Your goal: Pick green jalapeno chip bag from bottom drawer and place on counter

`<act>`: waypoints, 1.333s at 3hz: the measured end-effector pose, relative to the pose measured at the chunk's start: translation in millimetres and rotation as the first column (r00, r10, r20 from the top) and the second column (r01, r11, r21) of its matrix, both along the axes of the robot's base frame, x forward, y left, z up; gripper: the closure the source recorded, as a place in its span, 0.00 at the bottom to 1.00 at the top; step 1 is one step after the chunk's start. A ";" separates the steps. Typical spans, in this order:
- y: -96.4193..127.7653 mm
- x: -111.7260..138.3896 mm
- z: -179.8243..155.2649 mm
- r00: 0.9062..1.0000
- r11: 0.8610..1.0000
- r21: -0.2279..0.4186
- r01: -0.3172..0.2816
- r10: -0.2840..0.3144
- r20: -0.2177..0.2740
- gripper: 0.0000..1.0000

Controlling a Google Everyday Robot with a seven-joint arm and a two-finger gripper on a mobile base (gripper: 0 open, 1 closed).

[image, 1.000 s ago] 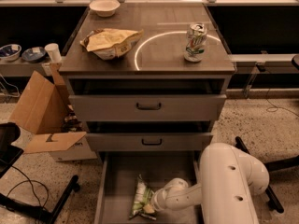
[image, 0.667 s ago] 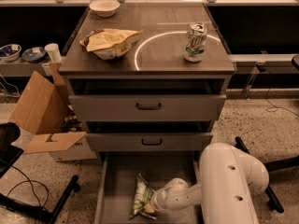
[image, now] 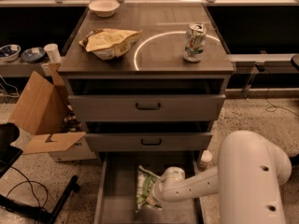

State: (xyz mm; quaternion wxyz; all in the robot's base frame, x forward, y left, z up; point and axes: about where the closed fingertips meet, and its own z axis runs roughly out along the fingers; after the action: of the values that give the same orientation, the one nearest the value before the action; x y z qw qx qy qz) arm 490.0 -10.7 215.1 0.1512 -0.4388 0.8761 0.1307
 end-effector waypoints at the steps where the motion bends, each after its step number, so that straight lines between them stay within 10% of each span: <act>1: -5.6 -22.1 59.2 1.000 0.995 -0.101 -0.025 0.024 -0.012 1.00; 2: -15.8 -34.6 120.7 0.999 0.988 -0.149 -0.047 0.045 -0.020 1.00; 4: -33.4 34.8 279.2 0.992 0.985 -0.171 -0.014 0.036 0.123 1.00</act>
Offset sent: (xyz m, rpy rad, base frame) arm -0.0106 -0.0317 0.2747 -0.1535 0.0285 -0.0193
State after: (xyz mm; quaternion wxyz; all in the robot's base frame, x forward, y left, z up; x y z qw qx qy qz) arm 524.8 -44.1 494.3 0.1665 -0.4686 0.8671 0.0294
